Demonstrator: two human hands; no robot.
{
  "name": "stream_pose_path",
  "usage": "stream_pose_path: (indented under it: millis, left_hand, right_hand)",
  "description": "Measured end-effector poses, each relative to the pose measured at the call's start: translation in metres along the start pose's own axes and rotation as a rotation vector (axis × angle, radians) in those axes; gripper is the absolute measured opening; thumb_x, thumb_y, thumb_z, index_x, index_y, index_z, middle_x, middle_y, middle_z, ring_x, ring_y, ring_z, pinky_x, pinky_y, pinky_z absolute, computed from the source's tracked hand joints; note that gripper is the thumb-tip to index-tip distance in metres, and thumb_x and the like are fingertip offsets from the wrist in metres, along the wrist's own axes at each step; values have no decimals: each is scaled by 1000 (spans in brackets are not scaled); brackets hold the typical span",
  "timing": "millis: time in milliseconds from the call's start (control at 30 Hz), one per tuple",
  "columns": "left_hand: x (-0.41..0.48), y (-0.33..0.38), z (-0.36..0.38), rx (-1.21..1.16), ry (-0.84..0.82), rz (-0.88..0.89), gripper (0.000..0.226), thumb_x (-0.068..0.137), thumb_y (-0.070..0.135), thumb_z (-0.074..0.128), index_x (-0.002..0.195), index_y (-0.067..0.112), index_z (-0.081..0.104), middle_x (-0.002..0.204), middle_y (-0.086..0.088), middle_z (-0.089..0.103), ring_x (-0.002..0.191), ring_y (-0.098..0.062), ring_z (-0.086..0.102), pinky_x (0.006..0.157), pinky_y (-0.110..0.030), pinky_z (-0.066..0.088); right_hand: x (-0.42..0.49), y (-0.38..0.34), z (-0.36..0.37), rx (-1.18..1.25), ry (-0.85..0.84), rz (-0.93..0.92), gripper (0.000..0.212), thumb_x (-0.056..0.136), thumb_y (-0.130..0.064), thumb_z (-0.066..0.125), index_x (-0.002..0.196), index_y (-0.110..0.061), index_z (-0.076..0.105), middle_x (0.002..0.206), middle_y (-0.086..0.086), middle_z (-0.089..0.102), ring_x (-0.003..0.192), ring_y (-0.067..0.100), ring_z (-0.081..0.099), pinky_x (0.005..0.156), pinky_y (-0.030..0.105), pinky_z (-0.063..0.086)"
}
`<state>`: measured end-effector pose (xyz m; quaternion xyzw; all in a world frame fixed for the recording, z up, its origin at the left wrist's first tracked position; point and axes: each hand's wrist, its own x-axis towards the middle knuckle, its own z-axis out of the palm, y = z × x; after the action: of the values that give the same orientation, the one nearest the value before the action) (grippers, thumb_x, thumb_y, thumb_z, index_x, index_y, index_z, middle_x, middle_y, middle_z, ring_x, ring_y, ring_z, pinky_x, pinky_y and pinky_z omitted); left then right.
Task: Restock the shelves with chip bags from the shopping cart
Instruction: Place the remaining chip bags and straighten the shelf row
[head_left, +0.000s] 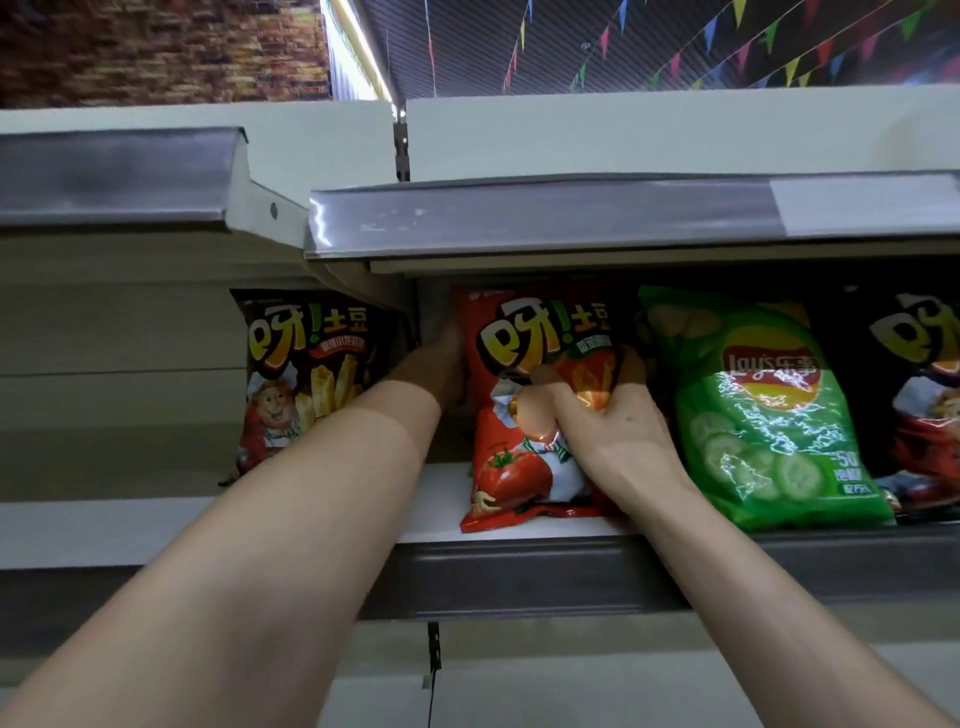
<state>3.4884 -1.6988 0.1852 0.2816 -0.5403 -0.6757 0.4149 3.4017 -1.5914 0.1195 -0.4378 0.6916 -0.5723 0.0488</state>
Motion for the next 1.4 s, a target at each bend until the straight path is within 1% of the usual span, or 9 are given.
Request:
stream_pose_path:
  millis: [133, 233, 433, 633, 800, 967, 1100, 1233, 1400]
  left_hand:
    - [-25, 0, 5, -51, 195, 152, 55, 99, 56, 30, 127, 16, 55, 118, -15, 63, 89, -27, 62, 62, -28, 52]
    - [-52, -17, 9, 349, 430, 258, 62, 95, 61, 36, 142, 21, 40, 127, -8, 57, 110, -27, 55, 93, -33, 43]
    - [-81, -53, 25, 698, 425, 224, 40, 99, 46, 42, 120, 14, 51, 113, -13, 59, 109, -31, 56, 80, -27, 34]
    - [-78, -55, 26, 871, 518, 262, 70, 97, 59, 34, 149, 12, 27, 136, -12, 46, 123, -38, 48, 88, -36, 39]
    - [-100, -52, 34, 1109, 572, 606, 56, 99, 41, 44, 139, 3, 40, 140, -24, 40, 131, -36, 36, 107, -45, 26]
    - [-102, -72, 80, 1107, 281, 955, 57, 88, 35, 44, 136, 5, 45, 123, -20, 48, 116, -37, 47, 98, -44, 41]
    - [-97, -89, 101, 1410, 77, 834, 64, 94, 37, 49, 151, 18, 25, 137, -14, 42, 124, -32, 41, 106, -41, 32]
    - [-94, -96, 102, 1653, 86, 789, 71, 95, 48, 42, 154, 25, 9, 143, -13, 37, 128, -31, 39, 113, -44, 19]
    - [-90, -98, 109, 1738, 136, 704, 66, 99, 46, 35, 154, 20, 7, 148, -16, 32, 131, -32, 37, 112, -45, 17]
  right_hand:
    - [-1, -3, -2, 22, -24, -3, 111, 58, -75, 53, 150, -20, 23, 132, 13, 54, 122, 35, 50, 101, 46, 43]
    - [-2, 1, -6, 54, -64, -2, 96, 78, -64, 60, 151, -18, 20, 141, 14, 46, 131, 34, 42, 108, 43, 36]
    - [-14, 2, -9, 85, -174, -32, 65, 99, -40, 42, 152, -13, 15, 146, 17, 37, 135, 32, 36, 108, 36, 28]
    - [-24, -4, -15, -58, -179, -83, 55, 100, -39, 42, 141, -6, 28, 137, 21, 41, 128, 37, 40, 102, 41, 34]
    - [-30, -3, -50, -280, -23, -412, 53, 98, -27, 48, 145, -9, 32, 135, 17, 41, 126, 36, 40, 103, 45, 37]
    - [-15, 11, -98, -355, 133, -487, 42, 93, -15, 55, 133, -5, 50, 125, 22, 47, 117, 40, 45, 99, 43, 36]
    - [-9, 37, -127, -411, 200, -375, 54, 92, -28, 59, 140, -8, 44, 139, 22, 39, 127, 40, 40, 102, 43, 36]
    - [-12, 59, -127, -360, 126, -280, 71, 93, -39, 58, 150, -13, 25, 154, 17, 21, 138, 35, 30, 107, 41, 32]
    - [0, 63, -115, -396, 84, -291, 63, 94, -39, 56, 143, -7, 32, 147, 21, 26, 130, 41, 36, 99, 45, 40]
